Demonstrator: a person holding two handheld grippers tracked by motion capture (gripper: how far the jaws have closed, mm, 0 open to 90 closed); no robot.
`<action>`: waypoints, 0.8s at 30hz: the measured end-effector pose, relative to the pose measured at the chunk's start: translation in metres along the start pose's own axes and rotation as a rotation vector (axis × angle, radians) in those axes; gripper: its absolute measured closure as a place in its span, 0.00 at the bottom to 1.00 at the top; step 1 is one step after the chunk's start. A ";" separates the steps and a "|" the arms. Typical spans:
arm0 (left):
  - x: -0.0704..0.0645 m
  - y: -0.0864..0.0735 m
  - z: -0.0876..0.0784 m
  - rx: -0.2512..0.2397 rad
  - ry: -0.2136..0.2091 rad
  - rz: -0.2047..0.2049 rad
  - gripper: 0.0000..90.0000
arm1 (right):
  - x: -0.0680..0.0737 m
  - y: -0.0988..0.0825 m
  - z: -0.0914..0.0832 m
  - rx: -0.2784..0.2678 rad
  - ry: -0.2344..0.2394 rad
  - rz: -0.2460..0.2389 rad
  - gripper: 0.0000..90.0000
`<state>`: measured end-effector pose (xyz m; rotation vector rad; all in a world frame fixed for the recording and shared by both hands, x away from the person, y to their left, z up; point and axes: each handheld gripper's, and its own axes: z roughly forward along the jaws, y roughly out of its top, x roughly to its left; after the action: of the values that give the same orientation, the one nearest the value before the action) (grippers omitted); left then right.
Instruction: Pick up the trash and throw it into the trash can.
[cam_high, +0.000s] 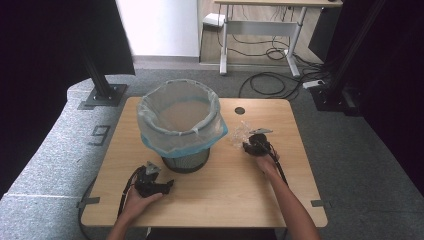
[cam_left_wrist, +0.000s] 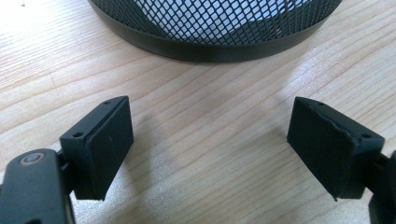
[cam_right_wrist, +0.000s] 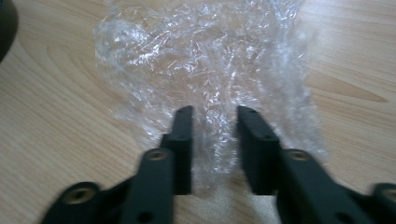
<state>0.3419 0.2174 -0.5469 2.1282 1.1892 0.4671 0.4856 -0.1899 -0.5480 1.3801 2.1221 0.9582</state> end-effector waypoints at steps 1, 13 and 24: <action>0.000 0.000 0.000 0.000 0.000 0.000 0.16 | 0.000 0.000 -0.001 0.003 0.003 -0.005 0.85; 0.000 0.000 0.000 0.001 0.000 0.000 0.16 | -0.011 0.003 -0.053 -0.089 0.020 0.025 0.92; 0.000 0.000 0.000 0.000 0.000 0.000 0.16 | -0.021 0.009 -0.090 -0.192 0.042 0.066 0.92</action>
<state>0.3419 0.2174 -0.5469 2.1281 1.1898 0.4669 0.4390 -0.2354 -0.4819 1.3520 1.9657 1.1933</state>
